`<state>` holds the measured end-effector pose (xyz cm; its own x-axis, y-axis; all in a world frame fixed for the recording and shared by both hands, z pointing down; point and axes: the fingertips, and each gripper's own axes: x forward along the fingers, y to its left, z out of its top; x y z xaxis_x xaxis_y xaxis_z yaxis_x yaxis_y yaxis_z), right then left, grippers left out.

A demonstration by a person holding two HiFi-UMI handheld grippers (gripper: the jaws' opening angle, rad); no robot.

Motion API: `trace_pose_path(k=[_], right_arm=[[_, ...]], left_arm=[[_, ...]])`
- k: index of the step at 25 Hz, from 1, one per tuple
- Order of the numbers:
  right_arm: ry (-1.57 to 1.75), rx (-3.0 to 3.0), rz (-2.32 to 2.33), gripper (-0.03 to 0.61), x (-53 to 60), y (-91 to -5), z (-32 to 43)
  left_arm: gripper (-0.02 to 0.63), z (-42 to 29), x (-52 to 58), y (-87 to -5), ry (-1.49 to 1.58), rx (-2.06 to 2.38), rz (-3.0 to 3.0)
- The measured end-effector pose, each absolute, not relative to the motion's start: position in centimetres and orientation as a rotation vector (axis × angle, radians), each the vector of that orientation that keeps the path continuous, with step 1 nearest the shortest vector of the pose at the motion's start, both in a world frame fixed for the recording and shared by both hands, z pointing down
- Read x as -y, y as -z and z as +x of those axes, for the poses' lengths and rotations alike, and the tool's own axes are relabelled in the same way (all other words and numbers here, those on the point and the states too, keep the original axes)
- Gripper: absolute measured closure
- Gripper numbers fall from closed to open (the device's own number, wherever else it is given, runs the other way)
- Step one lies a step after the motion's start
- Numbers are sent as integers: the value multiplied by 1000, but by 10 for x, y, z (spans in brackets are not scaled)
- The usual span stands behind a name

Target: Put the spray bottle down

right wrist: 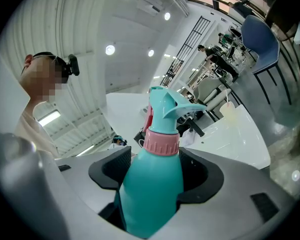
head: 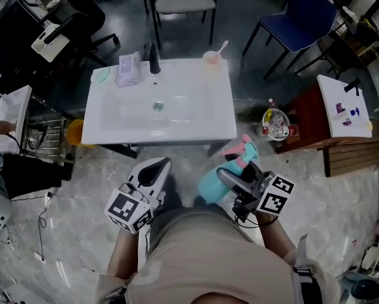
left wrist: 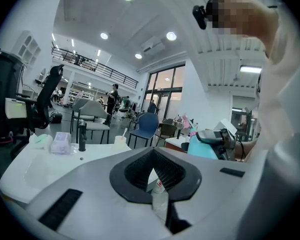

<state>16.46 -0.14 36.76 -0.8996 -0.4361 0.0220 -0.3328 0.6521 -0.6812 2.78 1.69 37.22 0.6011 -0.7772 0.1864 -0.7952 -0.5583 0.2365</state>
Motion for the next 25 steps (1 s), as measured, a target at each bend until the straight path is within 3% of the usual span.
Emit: trace_pose_path(k=[25], right_arm=[[989, -2771, -824, 305, 61, -365, 135]], left_arm=[[604, -8, 49, -391, -53, 1173, 2561]])
